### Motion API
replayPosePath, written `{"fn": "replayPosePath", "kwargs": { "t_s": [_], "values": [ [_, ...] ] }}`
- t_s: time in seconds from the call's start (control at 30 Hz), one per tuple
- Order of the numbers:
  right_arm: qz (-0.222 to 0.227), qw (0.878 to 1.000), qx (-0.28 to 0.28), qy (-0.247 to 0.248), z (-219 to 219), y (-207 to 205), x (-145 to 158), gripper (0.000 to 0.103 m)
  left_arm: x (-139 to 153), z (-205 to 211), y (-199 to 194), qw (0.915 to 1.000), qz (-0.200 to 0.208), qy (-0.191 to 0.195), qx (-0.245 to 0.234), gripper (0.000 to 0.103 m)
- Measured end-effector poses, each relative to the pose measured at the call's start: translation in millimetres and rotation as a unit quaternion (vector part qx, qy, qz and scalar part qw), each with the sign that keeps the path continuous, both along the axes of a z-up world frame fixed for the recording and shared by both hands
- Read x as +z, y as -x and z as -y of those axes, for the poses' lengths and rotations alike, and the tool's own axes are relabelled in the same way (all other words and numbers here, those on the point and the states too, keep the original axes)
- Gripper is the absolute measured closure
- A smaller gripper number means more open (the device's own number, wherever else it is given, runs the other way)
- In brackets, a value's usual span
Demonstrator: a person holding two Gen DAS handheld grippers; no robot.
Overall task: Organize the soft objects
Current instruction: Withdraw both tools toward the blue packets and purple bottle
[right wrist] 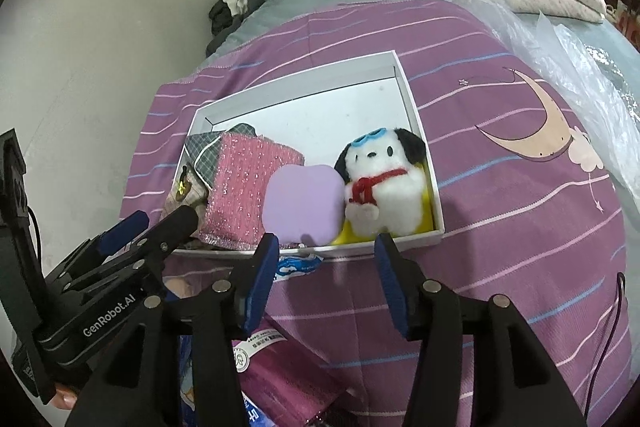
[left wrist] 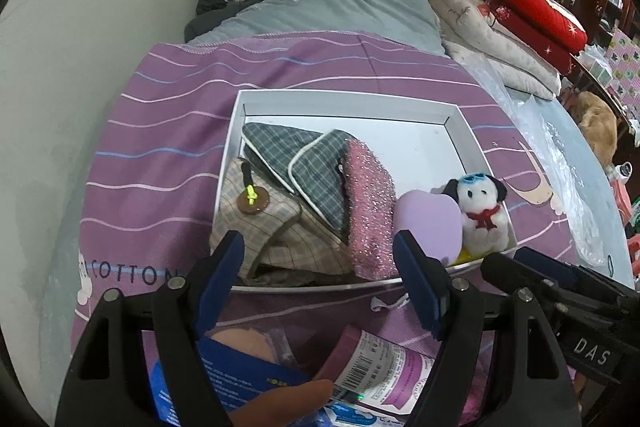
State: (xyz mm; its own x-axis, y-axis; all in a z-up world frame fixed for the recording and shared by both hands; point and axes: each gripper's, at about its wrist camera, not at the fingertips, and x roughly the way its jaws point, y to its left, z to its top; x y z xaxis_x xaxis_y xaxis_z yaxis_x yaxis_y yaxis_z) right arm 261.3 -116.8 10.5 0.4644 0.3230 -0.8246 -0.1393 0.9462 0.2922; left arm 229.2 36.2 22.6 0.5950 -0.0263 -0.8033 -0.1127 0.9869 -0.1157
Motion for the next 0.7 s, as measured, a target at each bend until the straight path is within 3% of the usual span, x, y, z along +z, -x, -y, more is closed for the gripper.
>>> {"fn": "replayPosePath", "kwargs": {
  "t_s": [0.23,0.47,0.7],
  "values": [
    [-0.008,1.000,0.007,0.003,0,4,3,0.048,8,1,3,1.0000,-0.007,0.005,0.004,0.026],
    [-0.005,1.000,0.011,-0.004,2,15,16,0.048,33,-6,18,0.9989,-0.002,0.047,0.003,0.026],
    [0.015,1.000,0.027,-0.005,-7,36,42,0.044,56,-9,36,0.9993,0.000,0.037,0.010,0.026]
  ]
}}
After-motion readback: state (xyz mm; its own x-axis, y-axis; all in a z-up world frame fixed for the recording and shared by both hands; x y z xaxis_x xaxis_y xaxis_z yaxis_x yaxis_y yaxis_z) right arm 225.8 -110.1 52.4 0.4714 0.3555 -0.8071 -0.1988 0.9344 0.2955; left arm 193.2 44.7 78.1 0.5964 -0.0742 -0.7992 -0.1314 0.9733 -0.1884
